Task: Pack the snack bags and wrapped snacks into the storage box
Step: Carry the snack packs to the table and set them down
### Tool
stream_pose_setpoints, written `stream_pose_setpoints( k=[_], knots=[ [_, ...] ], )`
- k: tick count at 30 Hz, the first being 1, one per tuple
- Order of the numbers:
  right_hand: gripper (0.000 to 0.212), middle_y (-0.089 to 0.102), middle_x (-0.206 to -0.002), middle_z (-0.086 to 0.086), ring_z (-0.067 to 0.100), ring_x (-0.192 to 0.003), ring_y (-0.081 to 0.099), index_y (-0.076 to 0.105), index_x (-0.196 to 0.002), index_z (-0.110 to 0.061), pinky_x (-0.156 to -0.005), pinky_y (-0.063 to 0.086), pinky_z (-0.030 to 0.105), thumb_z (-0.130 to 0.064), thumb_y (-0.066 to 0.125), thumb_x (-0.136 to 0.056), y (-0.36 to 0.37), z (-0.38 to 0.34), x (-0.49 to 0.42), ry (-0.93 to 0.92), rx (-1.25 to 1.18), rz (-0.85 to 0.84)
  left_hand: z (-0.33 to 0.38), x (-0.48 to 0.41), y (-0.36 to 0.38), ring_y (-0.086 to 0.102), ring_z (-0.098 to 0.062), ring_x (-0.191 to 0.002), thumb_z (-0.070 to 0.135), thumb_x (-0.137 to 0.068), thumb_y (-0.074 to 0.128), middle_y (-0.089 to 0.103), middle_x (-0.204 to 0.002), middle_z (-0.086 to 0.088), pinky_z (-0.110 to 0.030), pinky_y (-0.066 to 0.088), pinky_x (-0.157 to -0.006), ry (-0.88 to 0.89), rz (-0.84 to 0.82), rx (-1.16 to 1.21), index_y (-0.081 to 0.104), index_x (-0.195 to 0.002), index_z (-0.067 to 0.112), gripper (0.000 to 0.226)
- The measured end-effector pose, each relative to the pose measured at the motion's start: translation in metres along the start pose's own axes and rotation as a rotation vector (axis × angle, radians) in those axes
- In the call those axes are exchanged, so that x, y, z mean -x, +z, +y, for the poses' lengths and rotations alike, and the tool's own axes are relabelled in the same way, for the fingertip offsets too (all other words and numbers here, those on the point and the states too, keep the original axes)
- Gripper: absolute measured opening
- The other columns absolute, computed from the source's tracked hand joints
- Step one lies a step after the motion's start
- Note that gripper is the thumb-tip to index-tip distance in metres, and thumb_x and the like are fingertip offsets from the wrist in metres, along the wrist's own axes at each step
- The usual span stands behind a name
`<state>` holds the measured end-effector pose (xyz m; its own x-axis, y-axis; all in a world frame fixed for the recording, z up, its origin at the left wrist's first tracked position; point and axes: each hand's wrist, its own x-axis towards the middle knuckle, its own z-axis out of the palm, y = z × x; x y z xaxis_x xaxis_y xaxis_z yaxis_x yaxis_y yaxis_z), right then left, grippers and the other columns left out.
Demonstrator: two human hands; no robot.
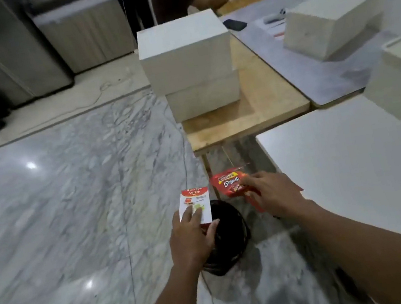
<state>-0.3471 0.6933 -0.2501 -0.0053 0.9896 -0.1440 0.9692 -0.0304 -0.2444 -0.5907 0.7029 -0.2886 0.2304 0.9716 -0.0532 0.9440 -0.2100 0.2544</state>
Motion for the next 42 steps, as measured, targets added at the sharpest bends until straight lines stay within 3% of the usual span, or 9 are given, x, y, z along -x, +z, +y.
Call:
stream_pose_setpoints(
  k=[8, 13, 20, 22, 24, 27, 31, 36, 42],
  knots=[
    [0.041, 0.061, -0.131, -0.002, 0.027, -0.110, 0.063, 0.046, -0.136, -0.043, -0.087, 0.049, 0.040, -0.049, 0.045, -0.095, 0.148, 0.005, -0.045, 0.040, -0.032, -0.158, -0.058, -0.022, 0.116, 0.026, -0.022, -0.146, 0.074, -0.086, 0.041, 0.045, -0.152, 0.009, -0.039, 0.047, -0.104, -0.089, -0.201, 0.011, 0.053, -0.140, 0.032, 0.070],
    [0.044, 0.061, -0.129, -0.001, 0.027, -0.114, 0.060, 0.048, -0.136, -0.042, -0.095, 0.046, 0.043, -0.044, 0.048, -0.092, 0.252, 0.008, -0.080, 0.158, -0.119, -0.270, -0.102, -0.050, 0.200, 0.026, -0.021, -0.145, 0.071, -0.086, 0.046, 0.045, -0.150, 0.011, -0.036, 0.050, -0.096, -0.095, -0.290, 0.014, 0.055, -0.137, 0.031, 0.065],
    [0.047, 0.061, -0.129, 0.001, 0.028, -0.114, 0.061, 0.047, -0.136, -0.041, -0.094, 0.045, 0.044, -0.047, 0.052, -0.090, 0.364, 0.000, -0.132, 0.221, -0.084, -0.349, -0.153, -0.077, 0.290, 0.022, -0.020, -0.146, 0.071, -0.085, 0.051, 0.043, -0.152, 0.009, -0.041, 0.049, -0.099, -0.101, -0.380, 0.077, 0.053, -0.139, 0.029, 0.069],
    [0.053, 0.054, -0.141, -0.002, 0.027, -0.124, 0.055, 0.046, -0.137, -0.040, -0.099, 0.041, 0.047, -0.051, 0.054, -0.086, 0.386, -0.001, -0.143, 0.210, -0.086, -0.373, -0.165, -0.085, 0.310, 0.022, -0.021, -0.147, 0.074, -0.081, 0.055, 0.040, -0.154, 0.007, -0.042, 0.044, -0.107, -0.115, -0.418, 0.147, 0.048, -0.143, 0.027, 0.079],
    [0.060, 0.050, -0.146, -0.002, 0.026, -0.134, 0.046, 0.044, -0.140, -0.037, -0.106, 0.036, 0.050, -0.057, 0.053, -0.083, 0.396, -0.004, -0.149, 0.208, -0.125, -0.400, -0.174, -0.093, 0.322, 0.013, -0.024, -0.152, 0.081, -0.074, 0.056, 0.028, -0.161, 0.003, -0.044, 0.028, -0.118, -0.130, -0.487, 0.231, 0.035, -0.151, 0.026, 0.097],
    [0.059, 0.056, -0.142, -0.002, 0.023, -0.132, 0.049, 0.048, -0.139, -0.033, -0.106, 0.040, 0.047, -0.058, 0.048, -0.085, 0.394, -0.005, -0.151, 0.220, -0.252, -0.411, -0.177, -0.101, 0.318, 0.000, -0.026, -0.153, 0.081, -0.072, 0.060, 0.012, -0.166, 0.000, -0.047, 0.014, -0.123, -0.126, -0.549, 0.248, 0.018, -0.156, 0.028, 0.108],
    [0.046, 0.063, -0.132, 0.004, 0.029, -0.118, 0.060, 0.049, -0.138, -0.031, -0.093, 0.050, 0.039, -0.037, 0.054, -0.093, 0.367, -0.009, -0.146, 0.254, -0.301, -0.495, -0.161, -0.107, 0.277, 0.005, -0.024, -0.153, 0.062, -0.086, 0.060, 0.014, -0.165, -0.002, -0.038, 0.011, -0.122, -0.026, -0.559, 0.187, 0.017, -0.157, 0.021, 0.093],
    [0.046, 0.059, -0.134, 0.005, 0.029, -0.121, 0.057, 0.047, -0.139, -0.029, -0.098, 0.050, 0.042, -0.037, 0.053, -0.095, 0.301, -0.013, -0.128, 0.318, -0.327, -0.499, -0.128, -0.114, 0.230, 0.020, -0.028, -0.150, 0.061, -0.088, 0.055, 0.020, -0.164, -0.002, -0.042, 0.030, -0.117, 0.032, -0.600, 0.136, 0.021, -0.156, 0.030, 0.082],
    [0.045, 0.055, -0.138, 0.009, 0.031, -0.125, 0.053, 0.047, -0.140, -0.028, -0.097, 0.049, 0.042, -0.034, 0.049, -0.095, 0.162, 0.005, -0.064, 0.489, -0.391, -0.367, -0.030, -0.115, 0.128, 0.034, -0.023, -0.143, 0.048, -0.094, 0.052, 0.032, -0.159, 0.001, -0.040, 0.042, -0.108, 0.287, -0.600, 0.063, 0.028, -0.154, 0.028, 0.067]
  ],
)
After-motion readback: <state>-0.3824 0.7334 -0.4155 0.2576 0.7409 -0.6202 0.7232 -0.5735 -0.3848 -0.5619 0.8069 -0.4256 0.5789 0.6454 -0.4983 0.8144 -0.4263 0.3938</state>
